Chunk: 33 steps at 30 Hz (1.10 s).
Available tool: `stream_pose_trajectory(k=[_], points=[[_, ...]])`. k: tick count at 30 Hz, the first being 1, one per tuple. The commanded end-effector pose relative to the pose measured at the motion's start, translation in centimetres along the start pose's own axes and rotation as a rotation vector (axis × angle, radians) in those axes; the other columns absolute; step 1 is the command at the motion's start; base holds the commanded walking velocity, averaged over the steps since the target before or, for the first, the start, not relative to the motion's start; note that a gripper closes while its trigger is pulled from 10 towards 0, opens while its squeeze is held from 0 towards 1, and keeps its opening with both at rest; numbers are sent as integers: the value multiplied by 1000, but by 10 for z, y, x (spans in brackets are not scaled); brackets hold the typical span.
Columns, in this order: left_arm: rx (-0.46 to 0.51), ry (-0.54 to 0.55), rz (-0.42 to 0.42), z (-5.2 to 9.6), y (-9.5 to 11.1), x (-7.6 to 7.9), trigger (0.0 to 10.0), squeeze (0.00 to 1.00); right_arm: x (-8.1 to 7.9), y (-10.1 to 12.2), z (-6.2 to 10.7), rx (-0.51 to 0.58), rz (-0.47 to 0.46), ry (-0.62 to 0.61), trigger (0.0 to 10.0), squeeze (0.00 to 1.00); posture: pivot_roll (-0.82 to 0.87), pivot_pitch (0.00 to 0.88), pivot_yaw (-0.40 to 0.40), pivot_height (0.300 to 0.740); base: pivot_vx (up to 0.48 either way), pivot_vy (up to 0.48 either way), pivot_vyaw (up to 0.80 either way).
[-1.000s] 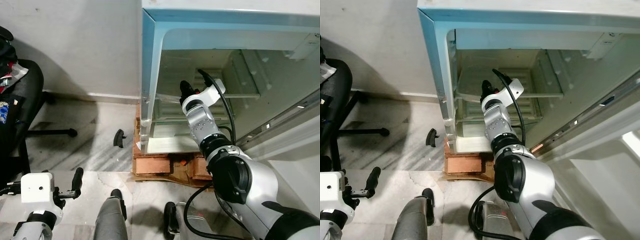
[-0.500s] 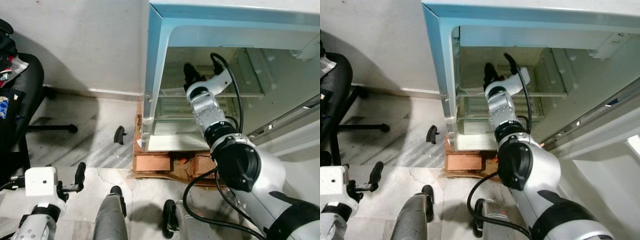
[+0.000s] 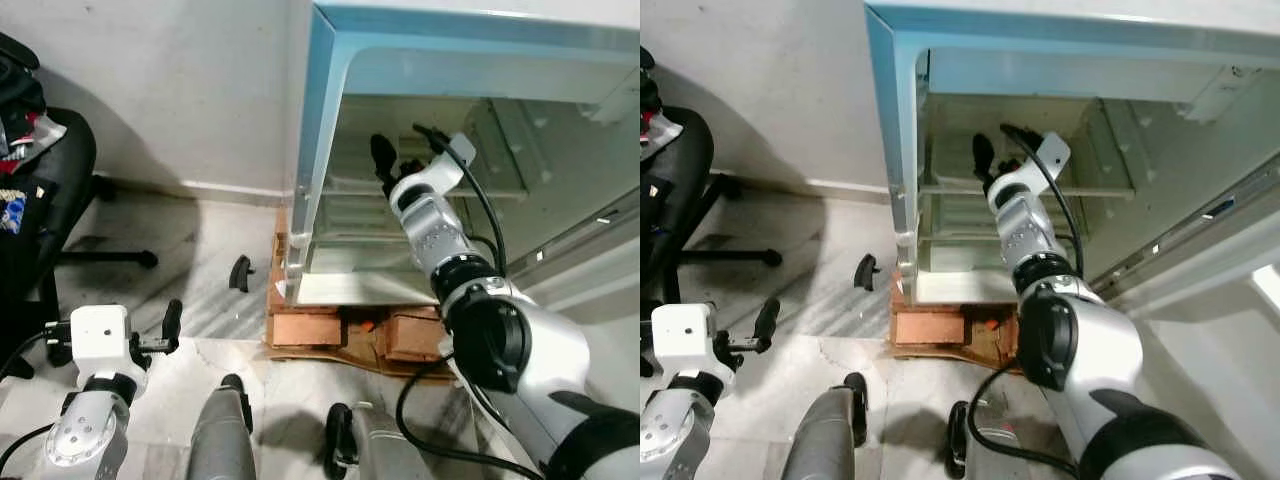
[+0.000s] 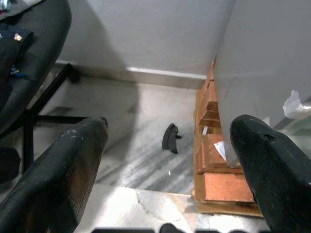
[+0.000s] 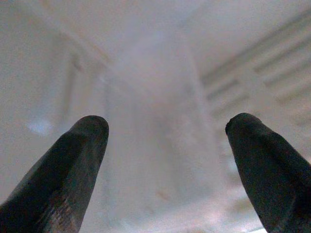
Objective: Restocking fridge
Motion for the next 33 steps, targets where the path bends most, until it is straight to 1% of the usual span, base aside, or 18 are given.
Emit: stream_pose_trajectory(k=[1, 3, 5, 9, 13, 15, 17, 18, 19, 20, 22, 23, 25, 29, 30, 31, 32, 33], points=[[-24, 10, -4, 2, -8, -2, 10000, 0, 6, -2, 2, -17, 34, 4, 10000, 1000, 214, 180, -90, 740, 0, 0, 0], [-19, 4, -4, -2, -8, 0, 10000, 0, 10, -1, 3, -15, 49, 6, 10000, 1000, 201, 166, -85, 740, 0, 0, 0], [-12, -12, -6, -8, -8, 5, 10000, 0, 12, 1, 4, -11, 105, 26, 10000, 1000, 194, 153, -79, 740, 0, 0, 0], [3, -23, -12, -16, -5, 7, 10000, 0, 10, 3, 4, -3, 132, 43, 10000, 1000, 189, 140, -70, 740, 0, 0, 0], [10, -21, -12, -18, -4, 5, 10000, 0, 7, 9, 3, 16, 143, 57, 10000, 1000, 180, 127, -70, 740, 0, 0, 0], [15, -24, -13, -21, -4, 6, 10000, 0, 5, 12, 3, 22, 163, 74, 10000, 1000, 172, 121, -68, 740, 0, 0, 0], [23, -31, -12, -23, -2, 7, 10000, 0, 0, 11, 3, 19, 217, 113, 10000, 1000, 164, 116, -65, 740, 0, 0, 0], [29, -40, -9, -25, -1, 10, 10000, 0, -5, 7, 4, 8, 298, 151, 10000, 1000, 150, 111, -58, 740, 0, 0, 0], [29, -40, -9, -25, -1, 10, 10000, 0, -5, 7, 4, 8, 298, 151, 10000, 1000, 150, 111, -58, 740, 0, 0, 0], [28, -58, -12, -27, -2, 14, 10000, 0, -8, 6, 6, 11, 344, 183, 10000, 1000, 130, 103, -49, 740, 0, 0, 0], [25, -84, -20, -28, -3, 21, 10000, 0, -11, 9, 7, 27, 385, 222, 10000, 1000, 126, 100, -48, 740, 0, 0, 0], [21, -96, -23, -31, -5, 24, 10000, 0, -11, 12, 9, 41, 416, 239, 10000, 1000, 102, 81, -35, 740, 0, 0, 0], [22, -102, -21, -34, -5, 26, 10000, 0, -9, 14, 10, 53, 441, 244, 10000, 1000, 102, 81, -35, 740, 0, 0, 0], [35, -114, -14, -43, -2, 32, 10000, 0, -10, 20, 17, 117, 520, 275, 10000, 1000, 66, 58, -17, 740, 0, 0, 0], [35, -115, -14, -45, -2, 32, 10000, 0, -11, 19, 22, 141, 547, 286, 10000, 396, 57, 49, -14, 740, 0, 0, 0], [35, -115, -14, -46, -3, 32, 10000, 0, -10, 18, 25, 150, 556, 286, 10000, 396, 57, 49, -14, 740, 0, 0, 0], [35, -114, -14, -46, -3, 32, 10000, 0, -7, 16, 28, 157, 547, 279, 10000, 0, 54, 42, -15, 740, 0, 0, 0], [35, -112, -13, -47, -4, 32, 10000, 0, -4, 14, 32, 164, 542, 266, 10000, 0, 52, 35, -15, 740, 0, 0, 0]])
Point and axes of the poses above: a point about 5 cm out from each wrist's last joint towards the gripper, its own z axis pointing back from the gripper into the wrist, its own y axis along the axis of the wrist's last joint, x = y × z, the point moved 6 cm from there along -z, pointing out of the wrist towards the gripper, and after that the axes turned 4 degrees about z, right-handed, at the moved point
